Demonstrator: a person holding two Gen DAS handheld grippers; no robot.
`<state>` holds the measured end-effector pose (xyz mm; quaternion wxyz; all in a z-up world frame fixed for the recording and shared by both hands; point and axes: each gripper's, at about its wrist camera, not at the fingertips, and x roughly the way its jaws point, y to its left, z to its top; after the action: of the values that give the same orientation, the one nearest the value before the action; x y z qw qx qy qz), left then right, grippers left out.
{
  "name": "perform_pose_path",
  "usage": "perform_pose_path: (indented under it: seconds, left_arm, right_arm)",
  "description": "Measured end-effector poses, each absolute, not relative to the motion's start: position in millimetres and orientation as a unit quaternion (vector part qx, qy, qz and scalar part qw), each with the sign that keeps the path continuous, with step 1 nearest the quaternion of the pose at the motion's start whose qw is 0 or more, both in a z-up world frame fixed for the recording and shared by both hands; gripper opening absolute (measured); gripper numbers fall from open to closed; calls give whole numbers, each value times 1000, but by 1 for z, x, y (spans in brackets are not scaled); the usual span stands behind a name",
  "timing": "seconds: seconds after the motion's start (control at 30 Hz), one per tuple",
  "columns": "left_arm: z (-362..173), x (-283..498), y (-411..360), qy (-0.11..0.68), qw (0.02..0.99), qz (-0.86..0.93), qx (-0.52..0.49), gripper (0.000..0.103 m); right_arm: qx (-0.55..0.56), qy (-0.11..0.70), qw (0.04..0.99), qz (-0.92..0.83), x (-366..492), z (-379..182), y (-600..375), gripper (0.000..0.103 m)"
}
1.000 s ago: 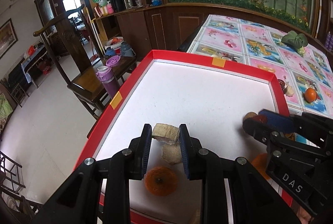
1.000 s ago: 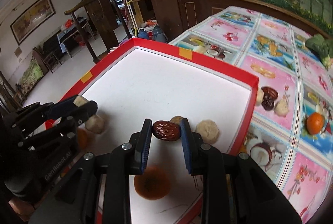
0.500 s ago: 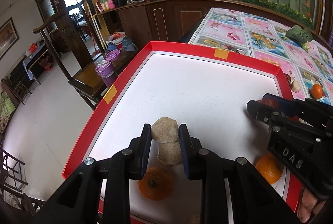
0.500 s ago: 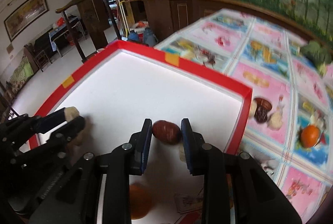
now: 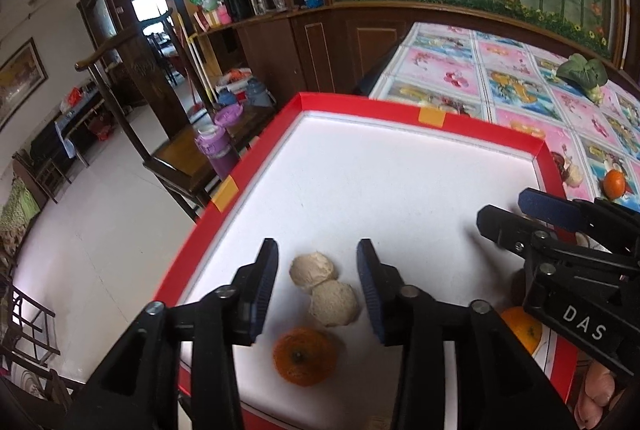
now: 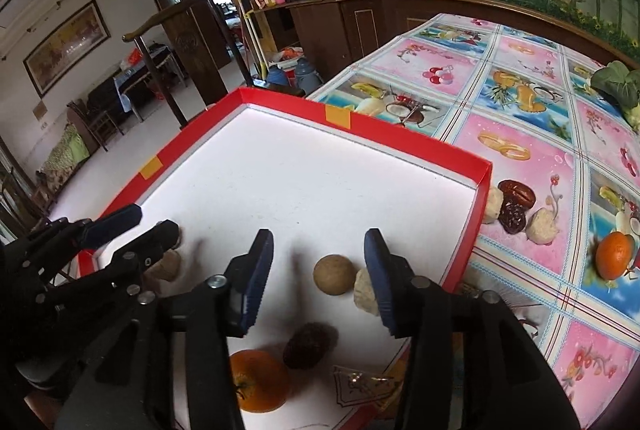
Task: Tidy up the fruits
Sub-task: 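Open both grippers to drop the date and pastry into the tray, then move both open grippers back toward the orange and kiwi on the tablecloth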
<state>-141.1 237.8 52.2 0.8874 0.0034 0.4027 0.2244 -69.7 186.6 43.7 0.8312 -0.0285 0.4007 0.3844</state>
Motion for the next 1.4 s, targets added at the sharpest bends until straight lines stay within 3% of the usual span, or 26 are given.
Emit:
perform_pose_path:
  seconds: [0.47, 0.97, 1.4]
  left_arm:
    - [78, -126, 202, 379, 896, 225, 48, 57]
    - [88, -86, 105, 390, 917, 63, 58, 66]
    - [70, -71, 70, 414, 907, 27, 68, 69]
  right_arm:
    - [27, 380, 852, 360, -42, 65, 114, 50]
    - [131, 399, 880, 222, 39, 58, -68, 50]
    - [48, 454, 852, 257, 37, 31, -32, 50]
